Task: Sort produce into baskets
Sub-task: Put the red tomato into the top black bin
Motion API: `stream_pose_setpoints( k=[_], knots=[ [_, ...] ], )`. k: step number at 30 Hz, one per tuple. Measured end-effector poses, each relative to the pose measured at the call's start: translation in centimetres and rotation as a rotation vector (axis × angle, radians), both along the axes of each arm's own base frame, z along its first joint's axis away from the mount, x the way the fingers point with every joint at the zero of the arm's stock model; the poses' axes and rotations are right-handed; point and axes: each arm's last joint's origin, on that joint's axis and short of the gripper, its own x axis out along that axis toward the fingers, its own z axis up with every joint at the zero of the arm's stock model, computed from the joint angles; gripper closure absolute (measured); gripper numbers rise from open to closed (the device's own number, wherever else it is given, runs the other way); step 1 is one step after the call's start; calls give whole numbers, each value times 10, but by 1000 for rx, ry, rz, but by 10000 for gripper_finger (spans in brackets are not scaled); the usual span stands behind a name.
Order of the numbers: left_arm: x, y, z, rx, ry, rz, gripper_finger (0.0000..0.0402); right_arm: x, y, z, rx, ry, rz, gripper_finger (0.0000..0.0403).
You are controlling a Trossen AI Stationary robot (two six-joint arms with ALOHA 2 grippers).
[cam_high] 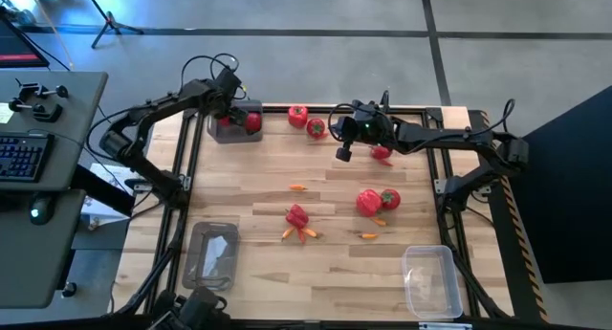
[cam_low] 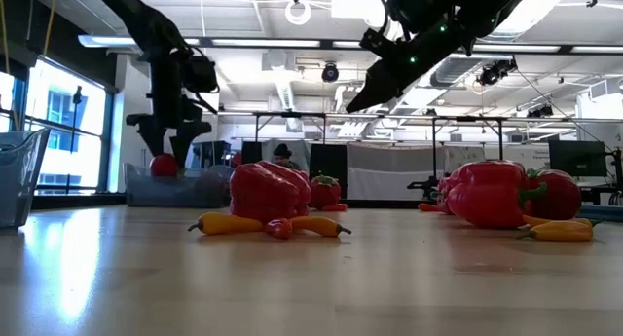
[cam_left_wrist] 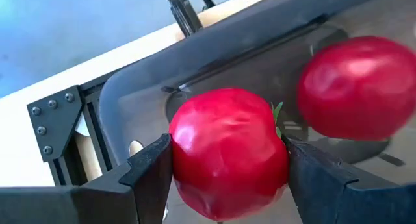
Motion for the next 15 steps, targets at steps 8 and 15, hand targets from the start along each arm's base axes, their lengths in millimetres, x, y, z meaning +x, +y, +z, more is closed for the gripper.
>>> stream_pose_setpoints(
  k=[8, 15],
  knots=[
    [-3, 3, -4, -3, 45, -11, 161, 0, 0, 0, -4, 8, 4, 401],
    [1, 0, -3, 31, 109, -34, 136, 0, 0, -1, -10, 13, 7, 401]
  ],
)
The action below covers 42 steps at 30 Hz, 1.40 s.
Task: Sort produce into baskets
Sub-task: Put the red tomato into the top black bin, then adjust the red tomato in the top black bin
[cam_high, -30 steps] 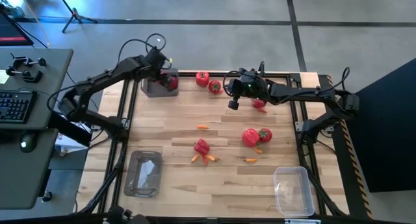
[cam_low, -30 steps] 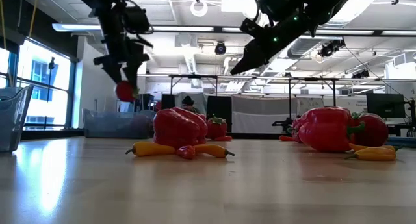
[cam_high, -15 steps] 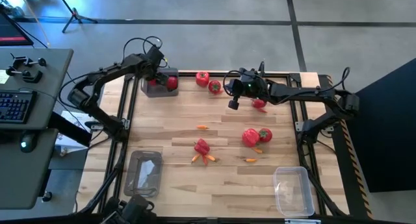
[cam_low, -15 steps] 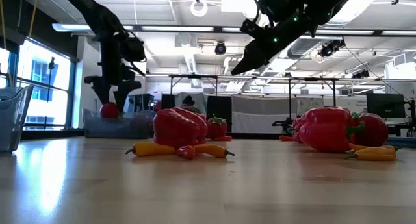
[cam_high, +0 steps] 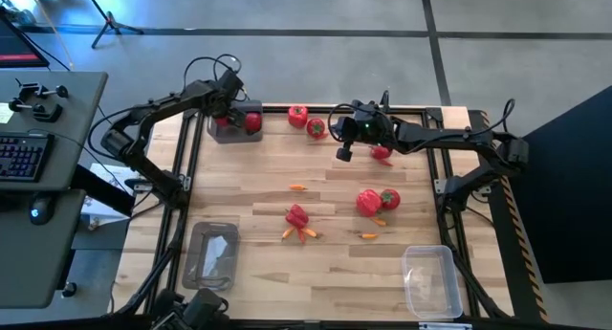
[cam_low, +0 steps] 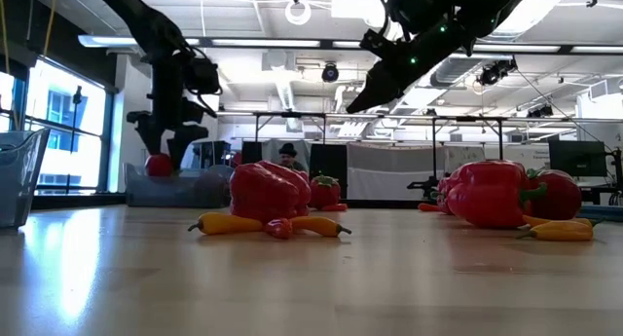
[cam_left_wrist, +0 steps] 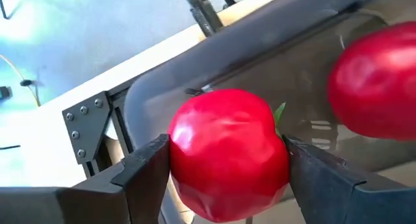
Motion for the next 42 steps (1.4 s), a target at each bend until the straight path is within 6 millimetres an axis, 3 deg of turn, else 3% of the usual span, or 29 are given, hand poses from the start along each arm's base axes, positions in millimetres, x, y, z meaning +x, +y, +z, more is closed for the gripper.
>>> stream_pose_setpoints(
  k=[15, 27, 37, 42],
  knots=[
    [-3, -3, -2, -81, -7, -55, 130, -1, 0, -2, 7, 20, 0, 401],
    [-3, 1, 0, -27, 11, -55, 101, -1, 0, -2, 0, 24, 5, 401],
    [-2, 7, 1, 10, -25, -76, 101, -1, 0, -2, -1, 24, 5, 401],
    [5, 4, 10, 76, -18, -139, 126, -1, 0, -2, 0, 24, 4, 401]
  ],
)
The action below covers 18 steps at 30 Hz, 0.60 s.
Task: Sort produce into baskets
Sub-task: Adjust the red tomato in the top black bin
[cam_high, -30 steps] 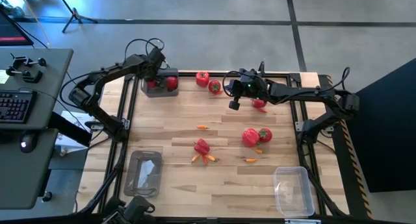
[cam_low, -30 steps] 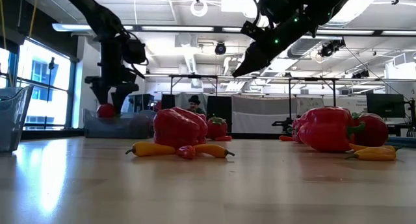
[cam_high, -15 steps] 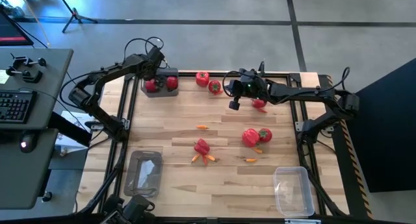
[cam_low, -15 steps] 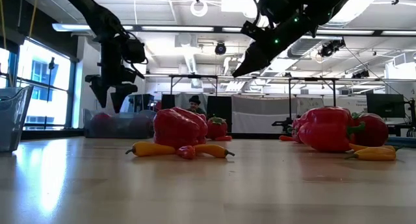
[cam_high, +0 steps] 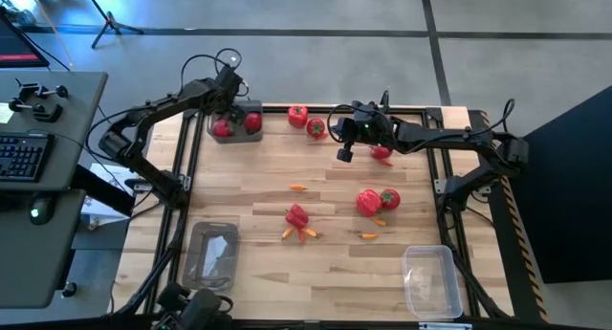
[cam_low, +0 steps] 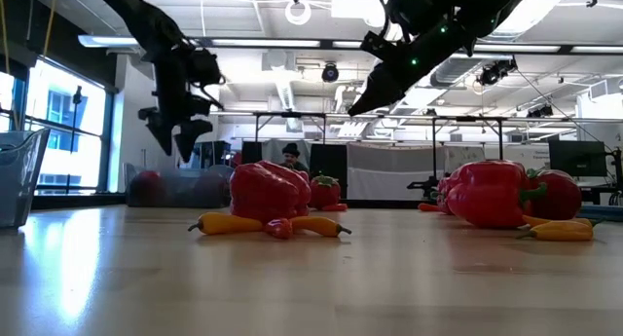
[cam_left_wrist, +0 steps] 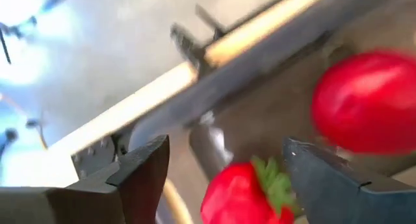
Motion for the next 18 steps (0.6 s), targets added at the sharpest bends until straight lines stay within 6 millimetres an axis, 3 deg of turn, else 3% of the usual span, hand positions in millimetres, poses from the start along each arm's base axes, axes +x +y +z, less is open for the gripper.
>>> stream_pose_setpoints(
  k=[4, 7, 11, 18],
  knots=[
    [13, -9, 17, 95, -73, -80, 174, 0, 0, 0, 3, -2, -2, 401],
    [25, -19, 22, 66, -161, -201, 221, 0, 0, 0, 10, -6, -2, 401],
    [41, -31, 20, 10, -201, -336, 289, 0, 0, 0, 16, -8, 10, 401],
    [52, -32, 6, -47, -208, -345, 394, 0, 1, 0, 17, -8, 12, 401]
  ],
)
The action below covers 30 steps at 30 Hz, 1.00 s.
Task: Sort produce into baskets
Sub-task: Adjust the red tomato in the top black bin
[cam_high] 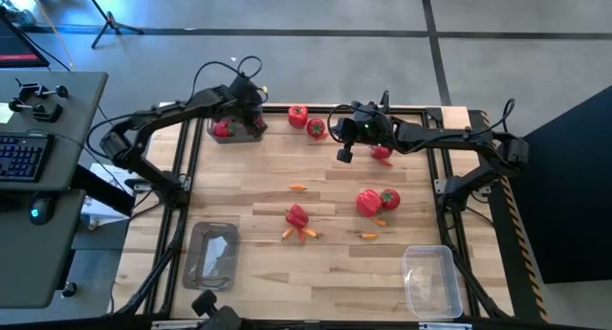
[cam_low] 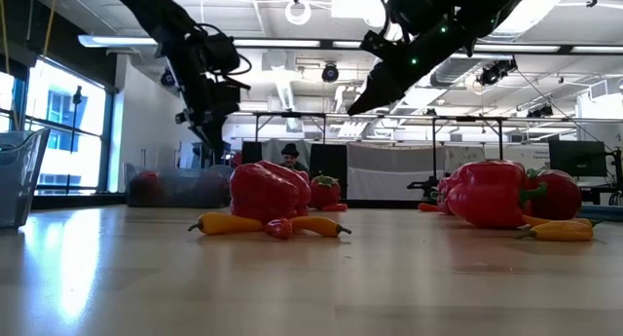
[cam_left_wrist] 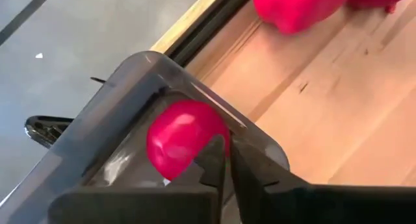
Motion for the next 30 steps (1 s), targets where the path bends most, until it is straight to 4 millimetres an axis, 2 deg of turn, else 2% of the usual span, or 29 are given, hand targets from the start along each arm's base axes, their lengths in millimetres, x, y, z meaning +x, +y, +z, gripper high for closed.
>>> stream_pose_setpoints(
  k=[9, 18, 30],
  knots=[
    [-1, 11, -14, -69, -13, 25, 401, 0, 0, 0, -4, -6, 1, 401],
    [4, 18, -38, -118, 49, 24, 401, 0, 0, 1, -11, -4, 5, 401],
    [-1, 19, -39, -55, 150, 115, 401, 0, 0, 1, -11, -5, 4, 401]
  ],
)
